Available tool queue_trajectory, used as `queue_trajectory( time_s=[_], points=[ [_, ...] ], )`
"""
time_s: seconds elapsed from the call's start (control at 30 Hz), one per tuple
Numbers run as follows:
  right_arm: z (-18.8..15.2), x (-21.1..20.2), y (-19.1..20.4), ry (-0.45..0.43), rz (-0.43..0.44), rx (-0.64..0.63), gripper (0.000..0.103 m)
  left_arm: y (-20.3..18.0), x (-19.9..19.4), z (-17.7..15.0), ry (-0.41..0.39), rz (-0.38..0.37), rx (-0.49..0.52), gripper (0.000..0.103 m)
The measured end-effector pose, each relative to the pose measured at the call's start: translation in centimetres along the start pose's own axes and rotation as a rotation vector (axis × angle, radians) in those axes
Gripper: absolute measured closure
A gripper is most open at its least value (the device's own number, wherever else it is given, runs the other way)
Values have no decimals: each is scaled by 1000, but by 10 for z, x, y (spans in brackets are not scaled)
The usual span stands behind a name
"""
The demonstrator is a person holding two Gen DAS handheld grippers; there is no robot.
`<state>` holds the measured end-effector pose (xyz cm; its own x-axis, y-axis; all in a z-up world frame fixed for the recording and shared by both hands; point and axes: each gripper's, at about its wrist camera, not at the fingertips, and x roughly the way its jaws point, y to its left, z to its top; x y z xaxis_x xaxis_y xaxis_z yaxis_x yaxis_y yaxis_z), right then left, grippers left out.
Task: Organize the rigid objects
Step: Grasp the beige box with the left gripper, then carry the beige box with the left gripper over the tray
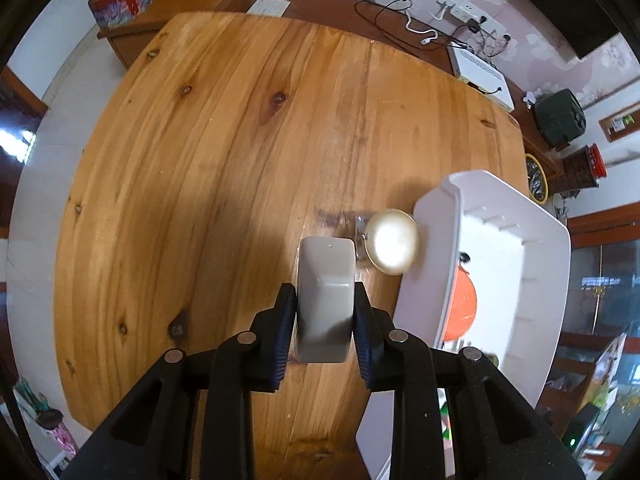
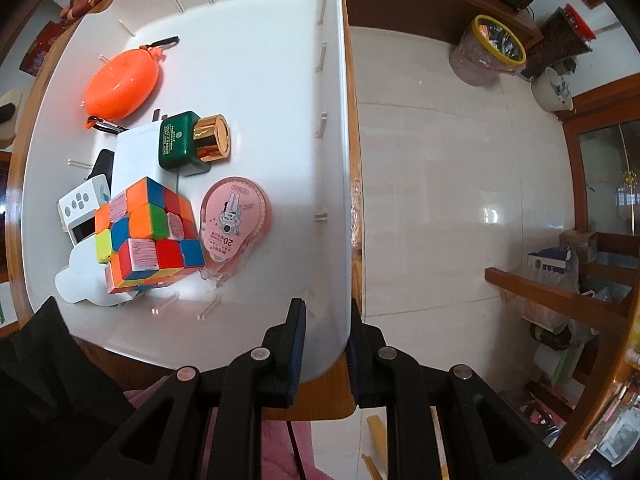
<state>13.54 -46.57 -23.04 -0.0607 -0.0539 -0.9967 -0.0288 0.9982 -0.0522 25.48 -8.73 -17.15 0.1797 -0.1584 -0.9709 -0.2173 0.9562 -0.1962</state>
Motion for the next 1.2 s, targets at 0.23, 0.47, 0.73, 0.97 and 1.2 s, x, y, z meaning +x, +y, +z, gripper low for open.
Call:
queue_trajectory(
  time_s=[0.23,0.47,0.73,0.97,1.2],
  points=[
    [-6,-4,2,-37,9,-4,84,-13,-23,-26,-9,28,56,74],
    [-17,-7,-3,-81,32,-3,84,-43,-36,-60,-2,47,173,74],
    [-26,-8,-10,-143,84,2,84,-89,-44,-96,8,53,318,74],
    [-32,-8,-14,-187,118,-2,84,-128,-49,-121,-17,54,436,74],
    [-35,-9,-18,-201,133,6,84,-154,-49,-135,-34,59,516,74]
  ],
)
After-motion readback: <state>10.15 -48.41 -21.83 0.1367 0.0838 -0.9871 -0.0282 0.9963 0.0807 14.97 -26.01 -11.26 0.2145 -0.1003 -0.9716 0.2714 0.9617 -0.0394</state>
